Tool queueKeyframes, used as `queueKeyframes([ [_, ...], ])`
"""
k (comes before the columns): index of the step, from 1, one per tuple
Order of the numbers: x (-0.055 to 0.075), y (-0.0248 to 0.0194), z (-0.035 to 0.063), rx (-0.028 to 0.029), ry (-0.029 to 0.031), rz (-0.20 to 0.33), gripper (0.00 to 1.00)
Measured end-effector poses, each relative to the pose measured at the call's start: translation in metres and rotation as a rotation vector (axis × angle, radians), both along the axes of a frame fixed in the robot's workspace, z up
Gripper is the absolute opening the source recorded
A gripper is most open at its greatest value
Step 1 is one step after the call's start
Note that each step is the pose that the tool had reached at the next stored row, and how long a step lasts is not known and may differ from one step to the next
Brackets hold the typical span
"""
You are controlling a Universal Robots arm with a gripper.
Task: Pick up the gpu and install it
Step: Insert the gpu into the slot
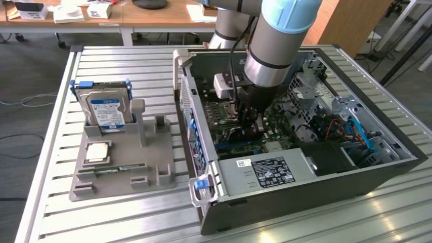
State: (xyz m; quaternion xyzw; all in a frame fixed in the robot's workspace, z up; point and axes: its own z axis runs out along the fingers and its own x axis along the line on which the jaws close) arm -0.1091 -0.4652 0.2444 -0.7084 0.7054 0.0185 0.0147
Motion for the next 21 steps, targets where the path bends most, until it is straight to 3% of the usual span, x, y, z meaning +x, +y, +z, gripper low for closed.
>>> queueKeyframes([
  [6, 0.000, 0.0002, -0.0005, 0.0014, -0.0006, 0.000, 0.28],
  [9, 0.000, 0.0000, 0.0000, 0.0000, 0.0000, 0.000, 0.40],
  [15, 0.000, 0.0000, 0.0005, -0.0002, 0.0001, 0.000, 0.40],
  [21, 0.000, 0.0000, 0.0163, 0.0000, -0.0001, 0.000, 0.40],
])
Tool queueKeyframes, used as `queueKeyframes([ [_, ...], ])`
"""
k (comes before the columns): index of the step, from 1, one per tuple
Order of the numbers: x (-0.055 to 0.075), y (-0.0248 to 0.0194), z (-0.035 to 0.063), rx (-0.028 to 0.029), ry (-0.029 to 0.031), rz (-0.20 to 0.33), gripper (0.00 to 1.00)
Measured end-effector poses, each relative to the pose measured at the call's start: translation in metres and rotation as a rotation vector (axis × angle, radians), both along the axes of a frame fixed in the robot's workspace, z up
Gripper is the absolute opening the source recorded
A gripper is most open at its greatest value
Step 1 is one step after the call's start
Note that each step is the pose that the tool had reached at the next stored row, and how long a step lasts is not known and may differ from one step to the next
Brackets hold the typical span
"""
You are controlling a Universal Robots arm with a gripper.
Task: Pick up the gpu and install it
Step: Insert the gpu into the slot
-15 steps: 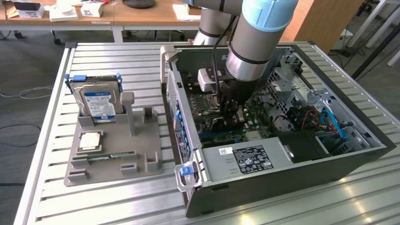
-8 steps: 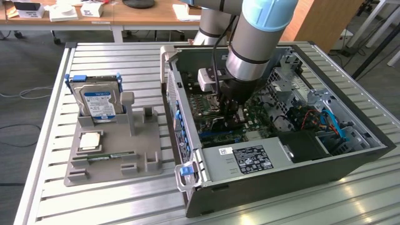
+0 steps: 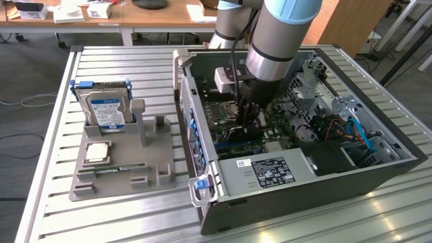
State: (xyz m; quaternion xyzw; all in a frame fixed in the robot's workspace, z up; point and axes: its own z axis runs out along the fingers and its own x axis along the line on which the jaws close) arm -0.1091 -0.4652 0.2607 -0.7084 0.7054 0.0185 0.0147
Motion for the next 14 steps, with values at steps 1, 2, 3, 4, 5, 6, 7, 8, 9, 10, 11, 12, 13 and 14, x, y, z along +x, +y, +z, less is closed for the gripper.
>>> queueKeyframes([
  [1, 0.000, 0.0000, 0.0034, 0.0000, 0.0000, 0.000, 0.40],
  [2, 0.000, 0.0000, 0.0074, -0.0001, 0.0000, 0.000, 0.40],
  [3, 0.000, 0.0000, 0.0115, 0.0000, 0.0000, 0.000, 0.40],
  [4, 0.000, 0.0000, 0.0153, 0.0000, 0.0000, 0.000, 0.40],
  [5, 0.000, 0.0000, 0.0188, 0.0000, -0.0001, 0.000, 0.40],
  [6, 0.000, 0.0000, 0.0221, 0.0001, -0.0001, 0.000, 0.40],
  [7, 0.000, 0.0000, 0.0250, 0.0000, -0.0001, 0.000, 0.40],
  [8, 0.000, 0.0000, 0.0277, 0.0000, 0.0000, 0.000, 0.40],
  [9, 0.000, 0.0000, 0.0302, 0.0000, 0.0000, 0.000, 0.40],
  [10, 0.000, 0.0000, 0.0330, 0.0000, -0.0001, 0.000, 0.40],
  [11, 0.000, 0.0000, 0.0349, 0.0000, 0.0000, 0.000, 0.40],
  [12, 0.000, 0.0000, 0.0356, 0.0000, 0.0000, 0.000, 0.40],
  [13, 0.000, 0.0000, 0.0355, 0.0002, -0.0001, 0.000, 0.40],
  [14, 0.000, 0.0000, 0.0355, 0.0002, -0.0001, 0.000, 0.40],
])
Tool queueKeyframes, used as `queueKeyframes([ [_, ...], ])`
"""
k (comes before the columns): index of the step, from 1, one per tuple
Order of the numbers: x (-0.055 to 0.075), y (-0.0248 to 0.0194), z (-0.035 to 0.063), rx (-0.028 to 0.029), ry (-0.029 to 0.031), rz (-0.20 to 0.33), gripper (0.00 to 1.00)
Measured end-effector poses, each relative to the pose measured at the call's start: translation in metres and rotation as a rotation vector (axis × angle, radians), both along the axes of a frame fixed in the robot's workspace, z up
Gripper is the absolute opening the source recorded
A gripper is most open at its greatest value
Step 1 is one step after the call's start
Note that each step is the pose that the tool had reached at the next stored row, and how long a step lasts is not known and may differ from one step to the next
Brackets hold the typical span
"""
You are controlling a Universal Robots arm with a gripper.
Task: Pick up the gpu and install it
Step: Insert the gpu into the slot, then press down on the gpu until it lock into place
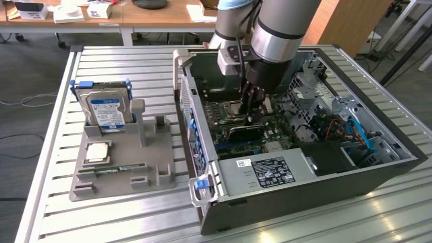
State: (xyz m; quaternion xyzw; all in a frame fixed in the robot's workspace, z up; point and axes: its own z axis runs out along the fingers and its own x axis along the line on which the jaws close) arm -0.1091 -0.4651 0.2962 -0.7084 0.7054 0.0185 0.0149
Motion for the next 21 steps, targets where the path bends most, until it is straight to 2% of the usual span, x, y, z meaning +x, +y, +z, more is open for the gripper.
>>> queueKeyframes([
  [14, 0.0000, 0.0000, 0.0001, -0.0002, 0.0001, 0.000, 0.39],
  [17, 0.0000, 0.0000, 0.0001, -0.0002, 0.0001, 0.000, 0.21],
  [18, 0.0000, 0.0000, 0.0001, -0.0001, 0.0001, 0.000, 0.21],
  [19, 0.0000, 0.0000, 0.0001, -0.0001, 0.0000, 0.000, 0.15],
  [20, 0.0000, 0.0000, 0.0001, -0.0002, 0.0001, 0.000, 0.15],
  [21, 0.0000, 0.0000, 0.0001, -0.0002, 0.0001, 0.000, 0.11],
])
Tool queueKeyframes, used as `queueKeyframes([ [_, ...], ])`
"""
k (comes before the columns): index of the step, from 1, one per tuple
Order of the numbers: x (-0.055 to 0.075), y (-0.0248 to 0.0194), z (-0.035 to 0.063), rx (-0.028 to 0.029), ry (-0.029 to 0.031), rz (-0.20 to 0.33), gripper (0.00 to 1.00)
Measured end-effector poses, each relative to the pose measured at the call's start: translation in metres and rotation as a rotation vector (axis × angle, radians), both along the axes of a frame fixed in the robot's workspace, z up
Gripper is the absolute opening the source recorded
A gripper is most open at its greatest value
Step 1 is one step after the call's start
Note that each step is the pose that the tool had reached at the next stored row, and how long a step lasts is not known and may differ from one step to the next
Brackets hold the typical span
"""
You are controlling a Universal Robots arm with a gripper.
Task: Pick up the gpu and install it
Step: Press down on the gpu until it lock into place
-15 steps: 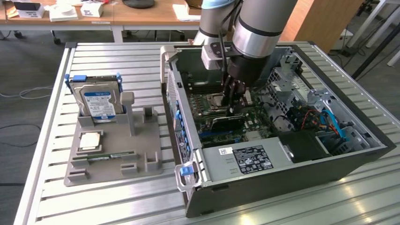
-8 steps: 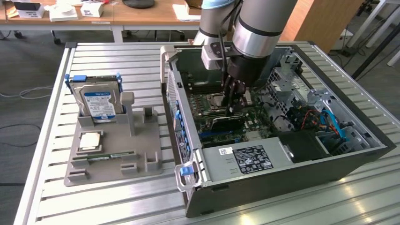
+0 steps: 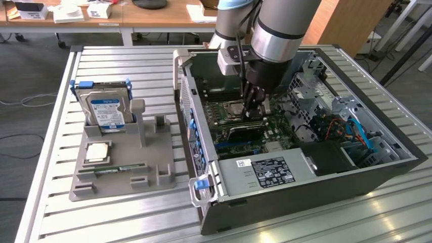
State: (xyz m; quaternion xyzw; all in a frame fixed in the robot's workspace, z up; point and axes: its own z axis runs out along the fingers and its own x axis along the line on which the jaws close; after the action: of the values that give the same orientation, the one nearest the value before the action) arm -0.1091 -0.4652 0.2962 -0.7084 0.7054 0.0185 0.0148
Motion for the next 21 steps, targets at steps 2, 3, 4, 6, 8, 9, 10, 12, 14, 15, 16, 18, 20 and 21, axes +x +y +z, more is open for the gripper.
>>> queueKeyframes([
  [2, 0.000, 0.0000, 0.0000, 0.0000, 0.0000, 0.000, 0.11],
  [3, 0.000, 0.0000, 0.0000, 0.0000, 0.0000, 0.000, 0.11],
  [4, 0.000, 0.0000, 0.0000, 0.0000, 0.0000, 0.000, 0.11],
  [6, 0.000, 0.0000, 0.0000, 0.0000, -0.0001, 0.000, 0.11],
  [8, -0.005, 0.0000, 0.0000, -0.0001, 0.0000, 0.000, 0.11],
  [9, -0.007, 0.0001, -0.0001, 0.0000, 0.0000, 0.000, 0.11],
  [10, -0.010, 0.0003, -0.0001, 0.0000, 0.0000, 0.000, 0.11],
  [12, -0.016, 0.0006, -0.0003, 0.0000, -0.0001, 0.000, 0.11],
  [14, -0.022, 0.0009, -0.0005, 0.0000, 0.0000, 0.000, 0.11],
  [15, -0.025, 0.0010, -0.0006, 0.0000, 0.0000, 0.000, 0.11],
  [16, -0.028, 0.0012, -0.0008, 0.0000, 0.0000, 0.000, 0.11],
  [18, -0.034, 0.0016, -0.0010, 0.0000, 0.0000, -0.001, 0.11],
  [20, -0.036, 0.0019, -0.0012, 0.0001, -0.0001, -0.001, 0.11],
  [21, -0.036, 0.0019, -0.0012, 0.0001, 0.0000, -0.001, 0.11],
])
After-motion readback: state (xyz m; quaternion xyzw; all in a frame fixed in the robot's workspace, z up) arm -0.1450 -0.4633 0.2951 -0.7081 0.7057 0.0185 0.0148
